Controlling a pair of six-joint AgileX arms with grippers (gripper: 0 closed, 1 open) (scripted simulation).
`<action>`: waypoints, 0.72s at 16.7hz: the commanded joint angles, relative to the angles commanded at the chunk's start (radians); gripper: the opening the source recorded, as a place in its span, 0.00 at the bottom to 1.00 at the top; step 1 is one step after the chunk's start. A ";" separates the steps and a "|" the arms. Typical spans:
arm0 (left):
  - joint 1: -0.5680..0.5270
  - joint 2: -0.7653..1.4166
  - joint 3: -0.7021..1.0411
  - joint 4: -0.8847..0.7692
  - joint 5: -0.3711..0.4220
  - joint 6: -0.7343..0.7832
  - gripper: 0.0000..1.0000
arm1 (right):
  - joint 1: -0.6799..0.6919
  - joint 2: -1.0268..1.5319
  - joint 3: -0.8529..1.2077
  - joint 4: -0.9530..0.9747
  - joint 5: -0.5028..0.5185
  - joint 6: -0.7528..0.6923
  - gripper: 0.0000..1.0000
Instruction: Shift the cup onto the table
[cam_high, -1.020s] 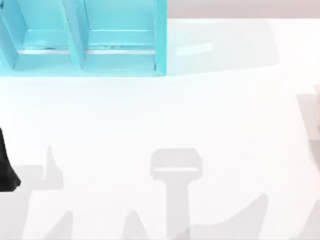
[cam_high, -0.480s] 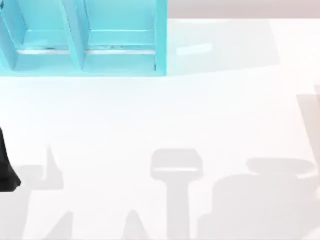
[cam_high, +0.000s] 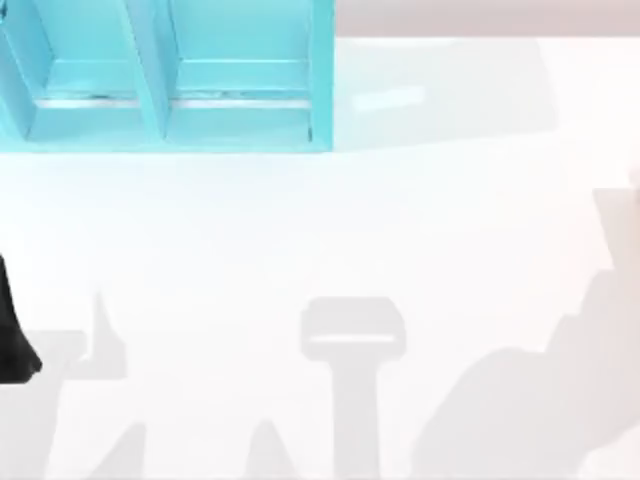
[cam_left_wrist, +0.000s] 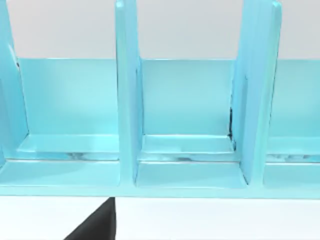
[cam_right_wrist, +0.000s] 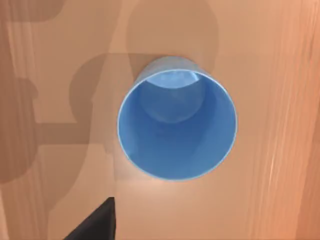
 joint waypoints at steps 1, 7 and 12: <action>0.000 0.000 0.000 0.000 0.000 0.000 1.00 | -0.005 0.017 0.014 -0.012 0.000 -0.005 1.00; 0.000 0.000 0.000 0.000 0.000 0.000 1.00 | -0.003 0.026 0.020 -0.017 0.000 -0.006 1.00; 0.000 0.000 0.000 0.000 0.000 0.000 1.00 | -0.004 0.051 -0.074 0.098 0.000 -0.003 1.00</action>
